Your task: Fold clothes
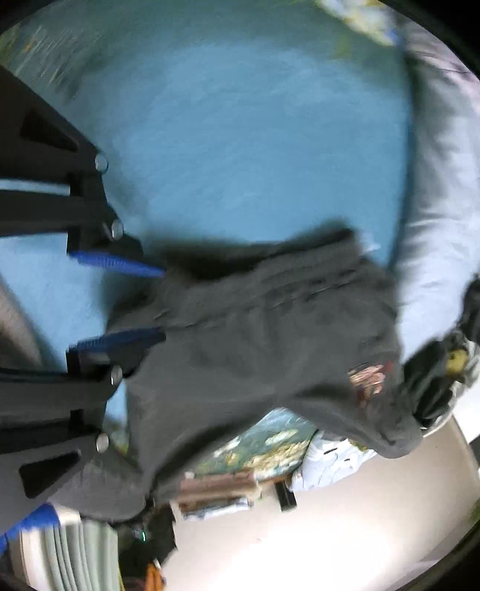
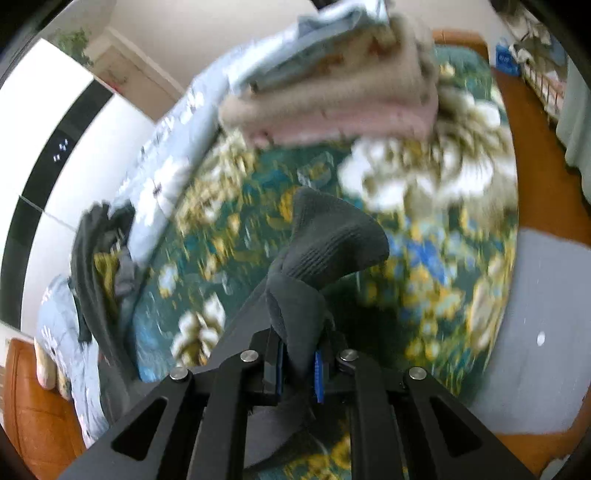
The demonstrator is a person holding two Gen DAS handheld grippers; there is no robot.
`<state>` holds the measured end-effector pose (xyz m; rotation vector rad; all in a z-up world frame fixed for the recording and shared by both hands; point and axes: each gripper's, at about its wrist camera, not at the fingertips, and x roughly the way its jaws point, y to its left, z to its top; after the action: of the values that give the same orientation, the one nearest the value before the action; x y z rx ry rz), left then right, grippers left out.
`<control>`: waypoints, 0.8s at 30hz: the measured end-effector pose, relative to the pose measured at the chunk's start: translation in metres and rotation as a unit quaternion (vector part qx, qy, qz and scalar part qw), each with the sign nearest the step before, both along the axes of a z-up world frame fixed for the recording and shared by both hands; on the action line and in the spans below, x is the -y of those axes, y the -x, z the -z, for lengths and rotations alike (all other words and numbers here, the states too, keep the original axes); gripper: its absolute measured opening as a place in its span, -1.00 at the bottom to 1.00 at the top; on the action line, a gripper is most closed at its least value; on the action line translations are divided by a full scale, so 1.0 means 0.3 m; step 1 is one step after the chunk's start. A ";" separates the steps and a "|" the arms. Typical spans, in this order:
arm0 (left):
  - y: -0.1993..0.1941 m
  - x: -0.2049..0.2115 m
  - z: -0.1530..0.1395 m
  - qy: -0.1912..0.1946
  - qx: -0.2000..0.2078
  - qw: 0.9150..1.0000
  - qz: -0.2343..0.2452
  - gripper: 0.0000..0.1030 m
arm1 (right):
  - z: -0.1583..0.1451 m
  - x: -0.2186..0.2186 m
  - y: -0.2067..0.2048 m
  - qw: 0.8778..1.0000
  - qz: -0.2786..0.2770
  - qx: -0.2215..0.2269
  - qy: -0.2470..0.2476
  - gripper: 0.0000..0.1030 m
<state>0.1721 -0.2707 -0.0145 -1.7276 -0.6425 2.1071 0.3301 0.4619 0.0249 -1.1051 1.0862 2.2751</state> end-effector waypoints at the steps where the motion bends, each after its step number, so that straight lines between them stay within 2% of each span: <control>1: 0.035 0.018 -0.004 0.027 -0.015 0.999 -0.019 -0.05 | -0.007 -0.007 0.013 1.000 0.007 -0.002 -0.002 -0.76; 3: 0.100 0.041 0.020 0.058 -0.024 0.996 -0.056 -0.04 | -0.001 -0.017 0.047 1.000 0.012 0.010 -0.006 -0.76; 5: 0.172 0.045 0.055 0.062 -0.032 0.994 -0.086 -0.04 | 0.040 -0.004 0.097 0.997 -0.001 0.065 -0.029 -0.76; 7: 0.239 0.023 0.086 0.060 -0.038 0.993 -0.092 -0.04 | 0.067 0.007 0.117 0.995 -0.009 0.088 -0.041 -0.76; 9: 0.313 -0.010 0.114 0.063 -0.046 0.992 -0.095 0.00 | 0.072 -0.007 0.105 0.996 0.000 0.081 -0.031 -0.76; 11: 0.359 -0.015 0.133 0.098 -0.058 0.988 -0.100 0.02 | 0.075 -0.018 0.097 0.997 0.008 0.079 -0.022 -0.76; 13: 0.393 0.000 0.147 0.110 -0.075 0.985 -0.114 0.09 | 0.076 -0.020 0.098 0.996 0.006 0.083 -0.021 -0.76; 15: 0.430 0.007 0.190 0.089 -0.063 0.986 -0.130 0.19 | 0.076 -0.014 0.100 0.996 0.003 0.090 -0.026 -0.76; 18: 0.450 -0.007 0.227 0.096 -0.049 0.985 -0.132 0.22 | 0.086 -0.017 0.107 0.995 0.013 0.094 -0.020 -0.75; 21: 0.443 -0.025 0.231 0.097 -0.048 0.985 -0.136 0.09 | 0.092 -0.023 0.108 0.996 0.026 0.090 -0.008 -0.75; 22: 0.441 -0.031 0.231 0.098 -0.049 0.985 -0.136 -0.22 | 0.092 -0.024 0.110 0.996 0.028 0.090 -0.006 -0.75; 23: 0.439 -0.037 0.226 0.109 -0.050 0.983 -0.136 -0.42 | 0.091 -0.024 0.113 0.995 0.029 0.091 -0.006 -0.75; 24: 0.436 -0.041 0.219 0.119 -0.051 0.982 -0.137 -0.46 | 0.090 -0.024 0.117 0.995 0.029 0.092 -0.006 -0.75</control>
<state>0.0413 -0.2583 -0.0802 -1.7176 -0.6514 2.5369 0.2952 0.4693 -0.0022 -1.2347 1.0158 2.0864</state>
